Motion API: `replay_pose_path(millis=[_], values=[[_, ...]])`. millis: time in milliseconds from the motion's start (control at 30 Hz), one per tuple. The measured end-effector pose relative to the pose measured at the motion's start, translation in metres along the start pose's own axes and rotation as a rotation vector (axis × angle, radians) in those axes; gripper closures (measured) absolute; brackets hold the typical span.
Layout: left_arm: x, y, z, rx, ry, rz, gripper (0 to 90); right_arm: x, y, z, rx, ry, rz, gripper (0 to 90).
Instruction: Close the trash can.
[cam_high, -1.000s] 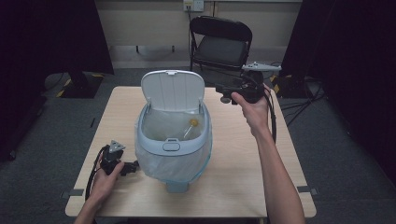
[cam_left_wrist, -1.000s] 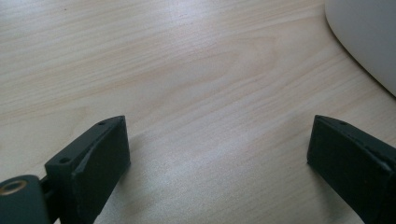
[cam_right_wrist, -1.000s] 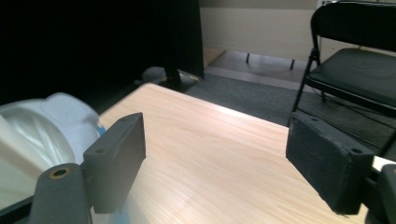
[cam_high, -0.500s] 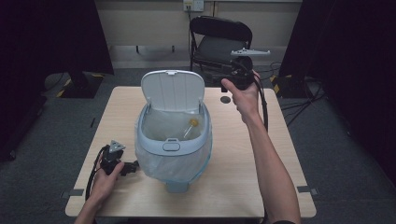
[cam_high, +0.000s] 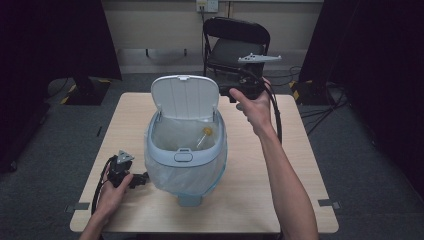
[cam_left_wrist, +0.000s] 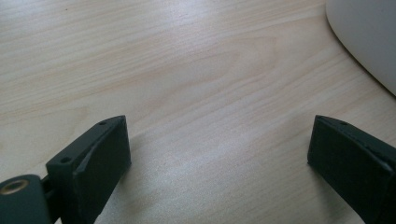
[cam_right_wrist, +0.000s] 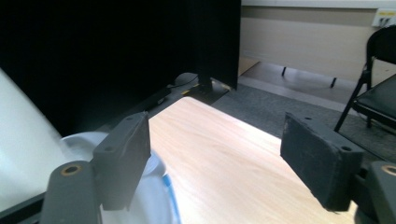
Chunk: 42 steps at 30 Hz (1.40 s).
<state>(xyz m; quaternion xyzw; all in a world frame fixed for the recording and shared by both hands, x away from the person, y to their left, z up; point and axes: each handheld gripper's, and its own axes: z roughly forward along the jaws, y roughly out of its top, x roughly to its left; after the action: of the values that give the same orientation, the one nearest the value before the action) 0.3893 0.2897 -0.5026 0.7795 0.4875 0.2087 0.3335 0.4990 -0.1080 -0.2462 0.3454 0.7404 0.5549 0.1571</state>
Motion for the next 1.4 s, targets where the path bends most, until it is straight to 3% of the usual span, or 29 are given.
replay_pose_path(millis=[233, 467, 500, 700, 900, 1400], values=[[0.000, 0.000, 0.000, 0.000, 0.001, -0.001, 5.4, -0.001, -0.004, -0.006, -0.002, 0.035, -0.002, 26.2], [0.000, 0.000, 0.000, 0.000, 0.000, 0.000, 5.4, 0.000, 0.004, -0.001, -0.003, 0.050, -0.004, 27.4], [0.000, 0.000, 0.000, 0.000, -0.001, -0.002, 5.4, 0.001, 0.005, -0.001, -0.016, 0.077, 0.008, 29.0], [0.000, 0.000, 0.000, 0.002, 0.001, 0.002, 5.4, 0.002, 0.002, -0.005, -0.017, 0.095, 0.006, 27.5], [0.000, 0.000, 0.000, 0.000, 0.000, 0.000, 5.4, 0.010, -0.001, -0.012, -0.006, 0.098, -0.034, 27.6], [0.000, 0.000, 0.000, 0.002, 0.000, 0.003, 5.4, 0.017, -0.008, -0.016, 0.014, 0.125, -0.063, 26.4]])
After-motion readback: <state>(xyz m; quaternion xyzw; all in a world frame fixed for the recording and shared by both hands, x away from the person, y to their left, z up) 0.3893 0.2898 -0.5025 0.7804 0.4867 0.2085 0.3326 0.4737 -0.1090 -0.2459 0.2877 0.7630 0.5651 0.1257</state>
